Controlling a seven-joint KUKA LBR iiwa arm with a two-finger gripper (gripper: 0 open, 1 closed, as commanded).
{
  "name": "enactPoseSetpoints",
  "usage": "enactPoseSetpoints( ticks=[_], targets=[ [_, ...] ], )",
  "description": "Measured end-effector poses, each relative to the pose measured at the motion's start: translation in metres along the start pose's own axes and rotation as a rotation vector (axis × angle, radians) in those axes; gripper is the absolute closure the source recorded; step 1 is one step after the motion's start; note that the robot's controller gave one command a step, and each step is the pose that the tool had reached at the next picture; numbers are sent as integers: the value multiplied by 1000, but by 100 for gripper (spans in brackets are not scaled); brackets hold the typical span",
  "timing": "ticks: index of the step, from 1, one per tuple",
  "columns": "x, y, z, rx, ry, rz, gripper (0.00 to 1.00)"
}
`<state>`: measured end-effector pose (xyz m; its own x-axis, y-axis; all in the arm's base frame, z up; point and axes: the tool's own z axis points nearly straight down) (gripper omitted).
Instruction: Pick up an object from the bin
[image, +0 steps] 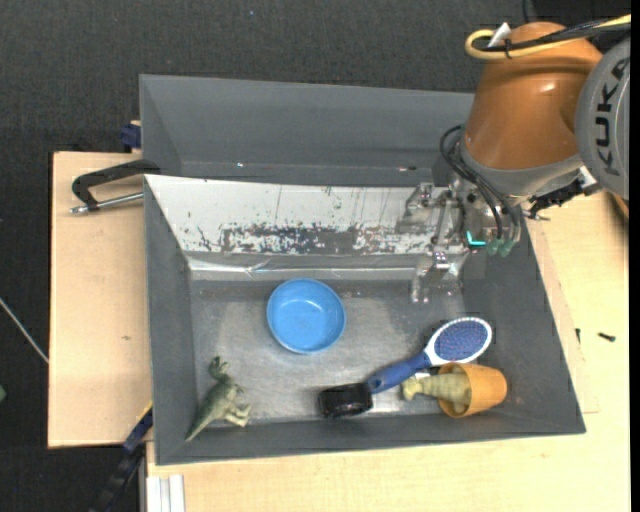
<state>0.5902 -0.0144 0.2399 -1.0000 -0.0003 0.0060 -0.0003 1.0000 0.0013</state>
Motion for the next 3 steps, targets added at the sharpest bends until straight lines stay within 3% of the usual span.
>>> enactPoseSetpoints(
  ticks=[1,2,3],
  targets=[
    [44,13,151,2,-26,-348,0],
    [42,-70,134,7,-14,-446,0],
    [56,-66,151,0,-39,-695,0]
  ],
)
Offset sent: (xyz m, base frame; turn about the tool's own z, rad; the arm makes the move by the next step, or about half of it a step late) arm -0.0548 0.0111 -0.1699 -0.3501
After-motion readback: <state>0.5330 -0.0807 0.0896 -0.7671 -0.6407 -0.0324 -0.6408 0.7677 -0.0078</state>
